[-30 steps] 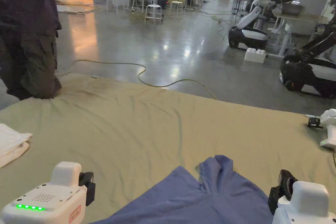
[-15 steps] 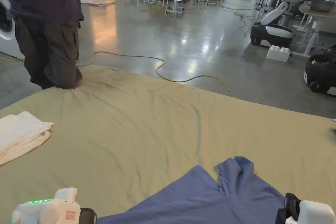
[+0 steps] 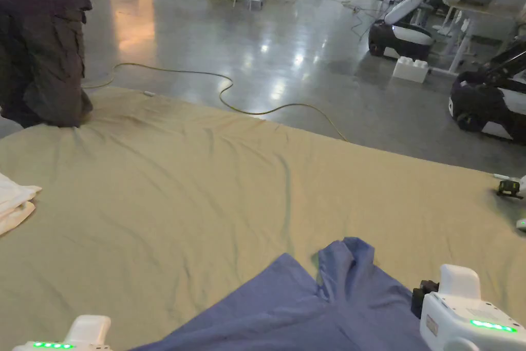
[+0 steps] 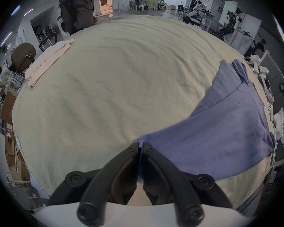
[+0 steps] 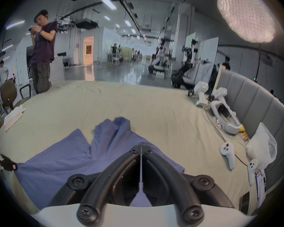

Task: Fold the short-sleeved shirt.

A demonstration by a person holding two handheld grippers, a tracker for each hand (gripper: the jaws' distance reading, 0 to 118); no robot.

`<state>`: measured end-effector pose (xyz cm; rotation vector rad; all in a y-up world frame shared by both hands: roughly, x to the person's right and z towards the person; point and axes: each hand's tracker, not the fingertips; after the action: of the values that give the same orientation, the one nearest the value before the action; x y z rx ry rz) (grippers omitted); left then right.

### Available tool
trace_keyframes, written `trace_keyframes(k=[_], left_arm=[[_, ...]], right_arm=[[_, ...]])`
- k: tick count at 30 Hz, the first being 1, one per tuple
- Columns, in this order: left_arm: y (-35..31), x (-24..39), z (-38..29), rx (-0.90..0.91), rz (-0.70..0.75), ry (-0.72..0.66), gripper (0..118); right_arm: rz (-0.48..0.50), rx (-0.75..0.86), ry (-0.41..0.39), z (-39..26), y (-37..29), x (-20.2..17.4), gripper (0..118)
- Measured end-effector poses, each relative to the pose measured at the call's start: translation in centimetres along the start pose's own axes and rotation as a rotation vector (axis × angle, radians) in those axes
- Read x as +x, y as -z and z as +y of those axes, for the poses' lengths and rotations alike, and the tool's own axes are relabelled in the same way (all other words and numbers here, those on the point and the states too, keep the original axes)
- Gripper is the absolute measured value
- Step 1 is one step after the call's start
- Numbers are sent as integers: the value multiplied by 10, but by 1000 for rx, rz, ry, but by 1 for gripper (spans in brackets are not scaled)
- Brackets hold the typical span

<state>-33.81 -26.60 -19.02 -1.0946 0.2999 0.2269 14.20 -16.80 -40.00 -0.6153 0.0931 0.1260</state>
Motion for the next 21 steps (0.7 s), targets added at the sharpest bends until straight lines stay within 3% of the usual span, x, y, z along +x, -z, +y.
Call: trace_keyframes(k=[1,4,9,15,17,19,20,21], left_arm=[[-3,-2,-2,14,-12,-17,6],[-10,-6,-6,38,-27,-30,6],[-16,-6,-9,41,-37,-43,6],[-17,0,-11,47,-15,-44,6],[-16,2,-11,37,-1,-31,6],[-14,5,-11,34,6,-26,6],[-14,6,-12,32,12,-23,6],[-13,7,-12,28,15,-17,6]], right_arm=[[0,-43,-5,8,20,5,50],[58,-181,-8,27,82,21,62],[126,-350,-105,32,160,22,66],[193,-491,-106,18,218,17,66],[175,-478,-136,14,221,14,66],[169,-460,-133,14,213,12,61],[176,-450,-143,11,210,10,53],[199,-433,-162,9,209,8,29]])
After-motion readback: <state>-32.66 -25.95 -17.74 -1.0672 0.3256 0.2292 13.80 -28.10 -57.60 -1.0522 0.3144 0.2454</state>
